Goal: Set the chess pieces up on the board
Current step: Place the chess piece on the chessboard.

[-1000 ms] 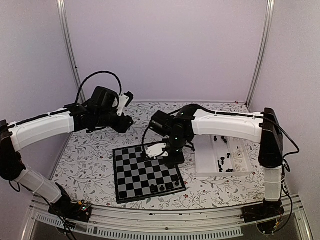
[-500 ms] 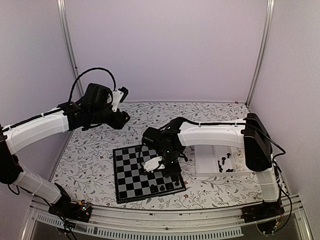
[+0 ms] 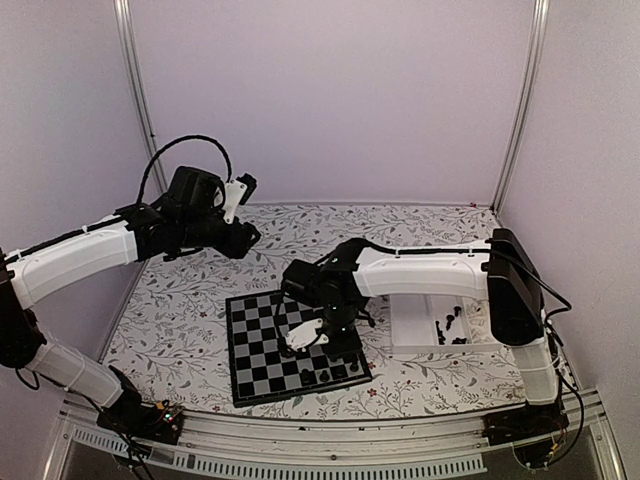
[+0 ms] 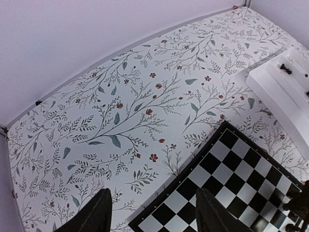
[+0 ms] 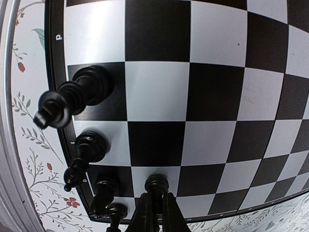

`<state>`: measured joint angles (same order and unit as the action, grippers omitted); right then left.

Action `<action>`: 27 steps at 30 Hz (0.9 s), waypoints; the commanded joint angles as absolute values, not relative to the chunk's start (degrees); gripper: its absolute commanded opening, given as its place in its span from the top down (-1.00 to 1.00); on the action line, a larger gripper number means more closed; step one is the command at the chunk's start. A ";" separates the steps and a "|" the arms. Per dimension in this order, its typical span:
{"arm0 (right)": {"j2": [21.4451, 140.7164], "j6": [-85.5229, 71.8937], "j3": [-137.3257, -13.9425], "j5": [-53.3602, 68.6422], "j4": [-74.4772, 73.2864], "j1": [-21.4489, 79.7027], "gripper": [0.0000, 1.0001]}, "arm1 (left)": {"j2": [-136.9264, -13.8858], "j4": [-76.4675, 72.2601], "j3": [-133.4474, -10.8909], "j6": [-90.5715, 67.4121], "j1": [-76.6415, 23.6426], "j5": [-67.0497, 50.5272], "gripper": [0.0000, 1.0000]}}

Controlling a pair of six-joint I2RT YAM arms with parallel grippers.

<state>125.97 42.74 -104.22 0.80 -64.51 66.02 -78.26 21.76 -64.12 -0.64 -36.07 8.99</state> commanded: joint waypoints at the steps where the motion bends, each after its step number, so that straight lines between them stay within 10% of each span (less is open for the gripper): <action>1: 127.56 43.15 -105.38 2.11 -65.24 66.51 0.91 | -77.71 21.55 -64.95 -0.79 -35.24 7.85 -0.23; 27: 107.73 44.09 -100.36 3.20 -61.50 57.70 0.37 | -81.20 21.27 -64.69 -0.09 -35.24 2.89 -0.23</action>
